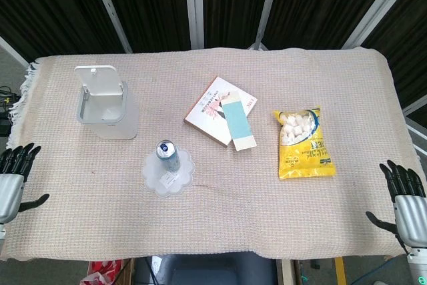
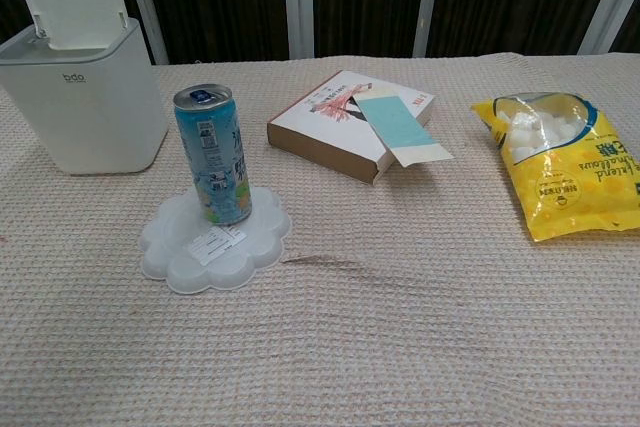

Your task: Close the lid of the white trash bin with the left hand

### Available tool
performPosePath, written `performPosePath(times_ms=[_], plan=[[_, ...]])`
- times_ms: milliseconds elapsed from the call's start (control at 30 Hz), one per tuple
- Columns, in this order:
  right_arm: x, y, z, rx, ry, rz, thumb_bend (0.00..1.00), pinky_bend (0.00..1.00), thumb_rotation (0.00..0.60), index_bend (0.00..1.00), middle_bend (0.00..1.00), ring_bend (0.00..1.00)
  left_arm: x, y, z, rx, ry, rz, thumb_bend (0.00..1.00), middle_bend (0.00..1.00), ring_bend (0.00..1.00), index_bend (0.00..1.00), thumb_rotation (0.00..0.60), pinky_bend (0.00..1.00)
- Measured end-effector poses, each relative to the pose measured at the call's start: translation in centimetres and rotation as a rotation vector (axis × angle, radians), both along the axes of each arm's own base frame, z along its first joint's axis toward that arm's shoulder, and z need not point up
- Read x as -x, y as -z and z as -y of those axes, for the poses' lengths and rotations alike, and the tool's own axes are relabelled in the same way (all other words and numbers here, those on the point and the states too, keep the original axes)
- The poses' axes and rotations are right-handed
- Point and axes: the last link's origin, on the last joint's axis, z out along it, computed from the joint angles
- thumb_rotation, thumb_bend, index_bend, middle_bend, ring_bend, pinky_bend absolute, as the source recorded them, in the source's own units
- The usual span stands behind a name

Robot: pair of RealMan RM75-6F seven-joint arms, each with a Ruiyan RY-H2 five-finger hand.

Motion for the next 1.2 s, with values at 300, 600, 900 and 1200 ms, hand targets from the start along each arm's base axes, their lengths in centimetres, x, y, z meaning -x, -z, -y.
performPosePath(times_ms=[300,600,900,1200], plan=[[0.0,0.0,0.0,0.000,0.001,0.001,0.15,0.00,0.600,0.00,0.00,0.00,0.0,0.0,0.0,-0.001,0.000,-0.001,0.09,0.00,0.00,0.00,0.600,0.01],[0.0,0.0,0.0,0.000,0.003,0.002,0.15,0.00,0.600,0.00,0.00,0.00,0.0,0.0,-0.2,0.001,-0.002,0.001,0.09,0.00,0.00,0.00,0.600,0.01],[0.0,0.1,-0.1,0.000,0.008,0.011,0.15,0.00,0.600,0.00,0.00,0.00,-0.4,-0.7,-1.6,-0.030,-0.005,0.003,0.21,0.01,0.01,0.00,0.600,0.15],[0.0,0.1,0.1,0.011,0.024,0.020,0.15,0.00,0.600,0.00,0.00,0.00,-2.8,-2.4,-6.0,-0.136,0.051,0.002,0.42,0.40,0.52,0.00,0.600,0.77]])
